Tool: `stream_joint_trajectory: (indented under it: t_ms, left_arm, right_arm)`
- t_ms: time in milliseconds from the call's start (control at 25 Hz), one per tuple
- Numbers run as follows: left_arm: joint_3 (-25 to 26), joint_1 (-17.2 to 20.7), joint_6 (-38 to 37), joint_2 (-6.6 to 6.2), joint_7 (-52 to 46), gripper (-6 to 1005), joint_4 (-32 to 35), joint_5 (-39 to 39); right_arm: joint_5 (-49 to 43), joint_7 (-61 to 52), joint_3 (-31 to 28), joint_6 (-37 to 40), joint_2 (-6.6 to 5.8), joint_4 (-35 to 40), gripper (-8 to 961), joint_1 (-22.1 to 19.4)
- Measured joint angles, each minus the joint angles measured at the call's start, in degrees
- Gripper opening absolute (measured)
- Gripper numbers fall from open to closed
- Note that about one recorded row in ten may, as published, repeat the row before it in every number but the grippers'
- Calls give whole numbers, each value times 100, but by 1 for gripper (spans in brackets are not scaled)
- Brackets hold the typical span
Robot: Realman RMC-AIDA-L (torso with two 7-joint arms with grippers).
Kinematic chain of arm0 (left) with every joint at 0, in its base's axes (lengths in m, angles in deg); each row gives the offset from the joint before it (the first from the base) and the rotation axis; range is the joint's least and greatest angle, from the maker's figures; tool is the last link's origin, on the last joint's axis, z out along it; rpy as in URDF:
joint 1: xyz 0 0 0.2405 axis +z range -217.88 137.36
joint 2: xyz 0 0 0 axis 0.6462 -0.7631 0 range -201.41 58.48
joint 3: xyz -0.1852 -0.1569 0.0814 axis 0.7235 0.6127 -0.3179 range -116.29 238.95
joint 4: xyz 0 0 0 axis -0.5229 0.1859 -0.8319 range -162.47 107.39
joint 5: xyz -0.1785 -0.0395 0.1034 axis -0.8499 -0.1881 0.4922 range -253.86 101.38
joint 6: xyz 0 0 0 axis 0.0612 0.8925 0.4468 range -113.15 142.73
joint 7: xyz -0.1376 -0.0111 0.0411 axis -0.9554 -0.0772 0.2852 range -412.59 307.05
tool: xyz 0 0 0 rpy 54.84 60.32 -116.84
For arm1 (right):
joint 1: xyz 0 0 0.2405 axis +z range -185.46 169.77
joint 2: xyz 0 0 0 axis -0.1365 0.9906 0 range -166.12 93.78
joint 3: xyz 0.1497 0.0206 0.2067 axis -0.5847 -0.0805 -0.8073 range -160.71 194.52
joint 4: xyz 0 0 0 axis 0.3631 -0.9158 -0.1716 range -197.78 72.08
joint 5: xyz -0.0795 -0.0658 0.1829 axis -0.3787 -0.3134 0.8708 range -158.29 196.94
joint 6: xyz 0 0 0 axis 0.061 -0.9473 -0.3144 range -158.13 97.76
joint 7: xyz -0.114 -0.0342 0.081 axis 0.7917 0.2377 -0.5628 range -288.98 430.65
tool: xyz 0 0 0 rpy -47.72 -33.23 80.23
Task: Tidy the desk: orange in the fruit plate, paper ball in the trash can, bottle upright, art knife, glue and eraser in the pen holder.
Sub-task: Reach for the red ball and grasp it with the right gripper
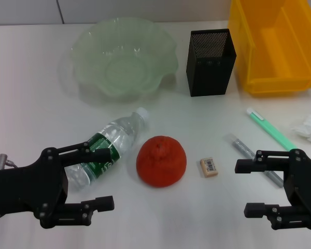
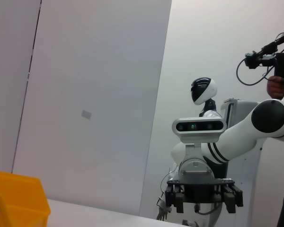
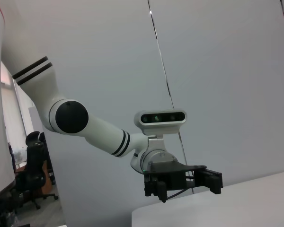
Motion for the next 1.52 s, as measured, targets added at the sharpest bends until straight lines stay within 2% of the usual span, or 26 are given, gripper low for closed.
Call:
stream_joint_trajectory:
  t_ms: [1280,1440,1520]
  left_arm:
    - [27,-162,58,31,-58,798,0,223]
    - [28,-217,102,38,-79,798,2,223]
    - [12,-241,107,39,-105,798,3,224]
  right_arm:
    - [22,-40,-58,-188,46,24,622,63]
    - [24,-649,-56,-458,47,257,614,155]
    - [15,-1564,-5,-578,58,768,609,317]
